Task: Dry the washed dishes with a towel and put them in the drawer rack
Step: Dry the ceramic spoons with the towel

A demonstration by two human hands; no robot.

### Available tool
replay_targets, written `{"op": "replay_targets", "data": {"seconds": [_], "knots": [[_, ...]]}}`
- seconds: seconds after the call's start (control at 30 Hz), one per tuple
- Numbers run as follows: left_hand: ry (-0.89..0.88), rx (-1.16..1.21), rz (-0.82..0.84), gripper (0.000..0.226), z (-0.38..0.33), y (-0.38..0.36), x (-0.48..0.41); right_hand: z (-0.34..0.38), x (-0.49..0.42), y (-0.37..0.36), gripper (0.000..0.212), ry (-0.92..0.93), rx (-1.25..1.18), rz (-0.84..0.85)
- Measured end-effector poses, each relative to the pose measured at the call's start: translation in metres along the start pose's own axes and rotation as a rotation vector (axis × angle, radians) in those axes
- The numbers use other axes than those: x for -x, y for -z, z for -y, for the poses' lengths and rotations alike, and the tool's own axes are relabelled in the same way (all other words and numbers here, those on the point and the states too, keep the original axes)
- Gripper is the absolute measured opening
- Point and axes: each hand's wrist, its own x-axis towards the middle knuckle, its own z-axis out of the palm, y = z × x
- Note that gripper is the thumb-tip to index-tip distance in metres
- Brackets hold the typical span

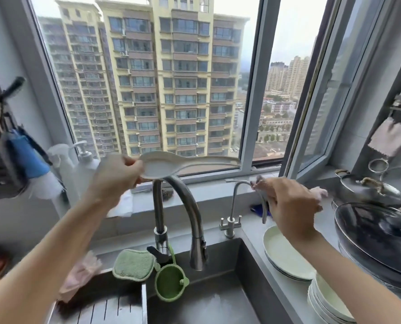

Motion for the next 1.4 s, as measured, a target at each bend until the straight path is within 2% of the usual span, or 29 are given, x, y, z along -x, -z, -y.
{"op": "replay_targets", "data": {"seconds": [0.1, 0.23, 0.33, 0.4, 0.53, 0.63, 0.8, 0.93, 1.13, 1.27, 1.4], "knots": [[-0.004, -0.076, -0.118, 0.027, 0.016, 0.054, -0.016, 0.036, -0.023, -0.013, 0.027, -0.108, -0.133, 0.022], [-0.045, -0.122, -0.177, 0.019, 0.023, 0.105, -0.012, 0.117, -0.069, -0.023, 0.021, -0.094, -0.404, -0.009], [-0.081, -0.118, -0.318, 0.018, 0.033, 0.17, -0.007, 0.17, -0.103, -0.021, 0.021, -0.071, -0.563, -0.043], [-0.145, -0.235, -0.457, 0.024, 0.04, 0.221, 0.002, 0.205, -0.118, -0.02, 0.017, -0.052, -0.647, -0.065], [-0.344, -0.618, -0.794, 0.036, 0.042, 0.311, 0.017, 0.273, -0.131, -0.031, 0.021, -0.011, -0.732, 0.015], [-0.438, -0.84, -0.951, 0.034, 0.042, 0.354, 0.007, 0.317, -0.135, -0.044, 0.023, 0.06, -0.744, 0.015], [-0.625, -1.125, -0.89, 0.026, 0.051, 0.382, -0.029, 0.367, -0.137, -0.062, 0.029, 0.15, -0.748, 0.039], [-0.626, -1.277, -0.9, 0.022, 0.048, 0.403, -0.049, 0.387, -0.135, -0.081, 0.024, 0.19, -0.716, 0.06], [-0.562, -1.324, -0.821, 0.024, 0.049, 0.428, -0.085, 0.398, -0.131, -0.108, 0.032, 0.178, -0.684, 0.122], [-0.487, -1.342, -0.664, 0.019, 0.064, 0.424, -0.118, 0.403, -0.132, -0.119, 0.028, 0.174, -0.673, 0.132], [-0.513, -1.35, -0.645, 0.031, 0.081, 0.42, -0.138, 0.405, -0.131, -0.124, 0.03, 0.16, -0.679, 0.148]]}}
